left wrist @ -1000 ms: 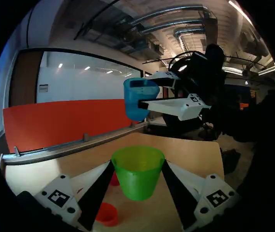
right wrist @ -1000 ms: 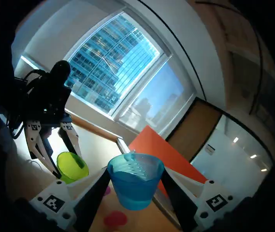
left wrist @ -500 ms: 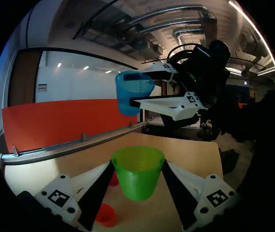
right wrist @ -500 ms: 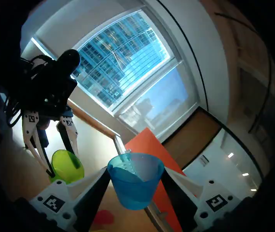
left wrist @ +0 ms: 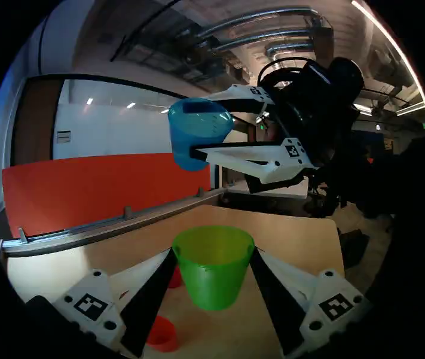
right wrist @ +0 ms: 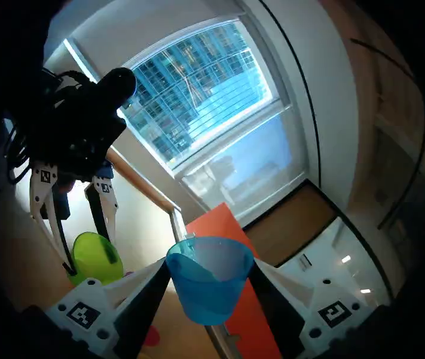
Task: Pour water
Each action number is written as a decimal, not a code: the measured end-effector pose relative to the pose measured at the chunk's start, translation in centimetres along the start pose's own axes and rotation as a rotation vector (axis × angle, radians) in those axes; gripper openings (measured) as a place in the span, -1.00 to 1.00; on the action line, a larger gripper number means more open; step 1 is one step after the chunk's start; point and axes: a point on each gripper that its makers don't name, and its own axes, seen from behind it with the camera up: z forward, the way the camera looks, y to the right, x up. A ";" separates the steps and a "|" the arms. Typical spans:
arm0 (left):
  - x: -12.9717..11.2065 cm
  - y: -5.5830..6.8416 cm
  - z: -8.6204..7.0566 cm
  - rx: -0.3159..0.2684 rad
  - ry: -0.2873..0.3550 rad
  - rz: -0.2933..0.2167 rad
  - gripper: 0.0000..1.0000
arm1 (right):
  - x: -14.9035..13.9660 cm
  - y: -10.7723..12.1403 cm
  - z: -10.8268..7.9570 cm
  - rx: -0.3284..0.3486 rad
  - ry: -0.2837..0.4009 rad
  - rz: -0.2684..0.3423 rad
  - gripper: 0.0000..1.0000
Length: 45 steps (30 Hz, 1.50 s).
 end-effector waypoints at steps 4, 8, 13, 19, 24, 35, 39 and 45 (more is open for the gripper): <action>0.0 0.0 0.0 0.001 -0.001 0.008 0.73 | 0.0 0.1 0.3 0.001 -0.003 -0.027 0.82; 0.0 0.1 0.0 -0.002 -0.001 0.007 0.74 | 0.1 0.1 0.5 -0.001 -0.003 -0.051 0.82; -0.1 0.0 0.1 -0.002 -0.001 0.003 0.73 | 0.1 0.2 0.7 -0.005 -0.009 -0.084 0.82; -0.1 0.0 0.2 -0.004 -0.001 0.001 0.72 | 0.1 0.5 0.8 -0.010 -0.009 -0.103 0.82; 0.0 0.1 0.2 -0.008 -0.002 0.004 0.72 | 0.1 0.8 0.9 -0.015 -0.010 -0.122 0.82; 0.0 0.1 0.3 -0.014 0.002 0.001 0.72 | 0.1 1.0 1.1 -0.016 -0.013 -0.158 0.82; 0.0 0.1 0.3 -0.016 0.001 0.002 0.72 | 0.0 1.1 1.2 -0.019 -0.015 -0.176 0.81; 0.1 0.3 0.4 -0.021 0.001 0.005 0.72 | 0.2 1.3 1.3 -0.021 -0.013 -0.201 0.82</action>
